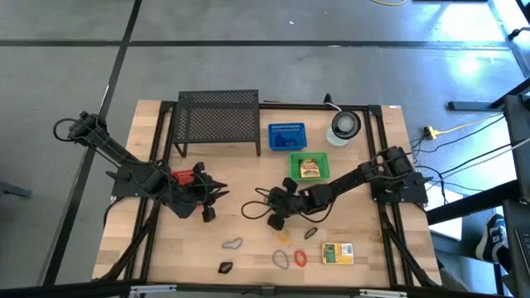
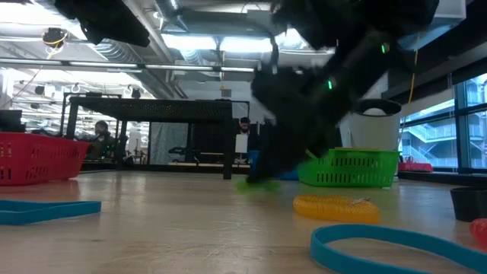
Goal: Pick & Place Office Desk Supplies
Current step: Put the green spring keychain into the blue basket, then put the black rubber band into the orange basket
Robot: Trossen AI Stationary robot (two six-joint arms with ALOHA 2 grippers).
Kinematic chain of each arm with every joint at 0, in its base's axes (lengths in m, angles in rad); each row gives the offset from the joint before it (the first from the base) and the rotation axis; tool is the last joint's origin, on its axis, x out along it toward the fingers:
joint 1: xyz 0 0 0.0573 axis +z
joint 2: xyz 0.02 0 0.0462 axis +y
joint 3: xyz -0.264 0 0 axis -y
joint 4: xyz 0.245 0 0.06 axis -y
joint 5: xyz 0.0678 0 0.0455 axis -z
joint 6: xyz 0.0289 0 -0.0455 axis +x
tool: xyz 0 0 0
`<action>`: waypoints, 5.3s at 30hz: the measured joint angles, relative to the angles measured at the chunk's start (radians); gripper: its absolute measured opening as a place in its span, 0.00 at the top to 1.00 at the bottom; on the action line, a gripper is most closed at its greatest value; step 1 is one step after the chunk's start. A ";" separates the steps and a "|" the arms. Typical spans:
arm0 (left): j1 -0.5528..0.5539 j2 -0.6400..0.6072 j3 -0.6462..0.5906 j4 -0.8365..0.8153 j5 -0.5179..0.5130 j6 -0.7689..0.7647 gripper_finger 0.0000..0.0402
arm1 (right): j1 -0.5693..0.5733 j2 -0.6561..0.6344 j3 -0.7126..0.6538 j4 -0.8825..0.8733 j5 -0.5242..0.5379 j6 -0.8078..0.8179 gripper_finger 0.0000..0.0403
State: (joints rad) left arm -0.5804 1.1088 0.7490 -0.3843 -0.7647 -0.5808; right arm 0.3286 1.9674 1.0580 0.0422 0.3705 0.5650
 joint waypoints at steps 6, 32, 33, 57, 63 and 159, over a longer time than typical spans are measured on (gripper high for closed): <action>0.000 0.000 0.000 0.000 0.006 0.000 0.78 | 0.015 -0.100 0.025 0.085 0.028 -0.060 0.97; 0.000 0.000 0.000 0.000 0.011 0.000 0.78 | 0.114 -0.248 0.028 0.702 0.119 -0.555 0.96; 0.000 0.000 0.000 0.000 0.011 0.000 0.78 | 0.114 -0.248 0.028 0.684 0.151 -0.559 0.96; 0.000 0.000 0.000 0.000 0.011 0.000 0.78 | -0.207 -0.335 0.029 -0.262 0.385 -0.064 0.88; 0.000 0.000 0.000 -0.001 0.011 0.000 0.78 | -0.348 -0.284 0.028 -0.311 0.343 -0.019 0.88; 0.000 0.000 0.000 -0.008 0.002 -0.008 0.78 | 0.281 -0.331 0.028 -0.497 -0.266 0.141 0.69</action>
State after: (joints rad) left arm -0.5808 1.1088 0.7486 -0.3920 -0.7623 -0.5888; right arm 0.6091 1.6360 1.0859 -0.4545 0.1042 0.7060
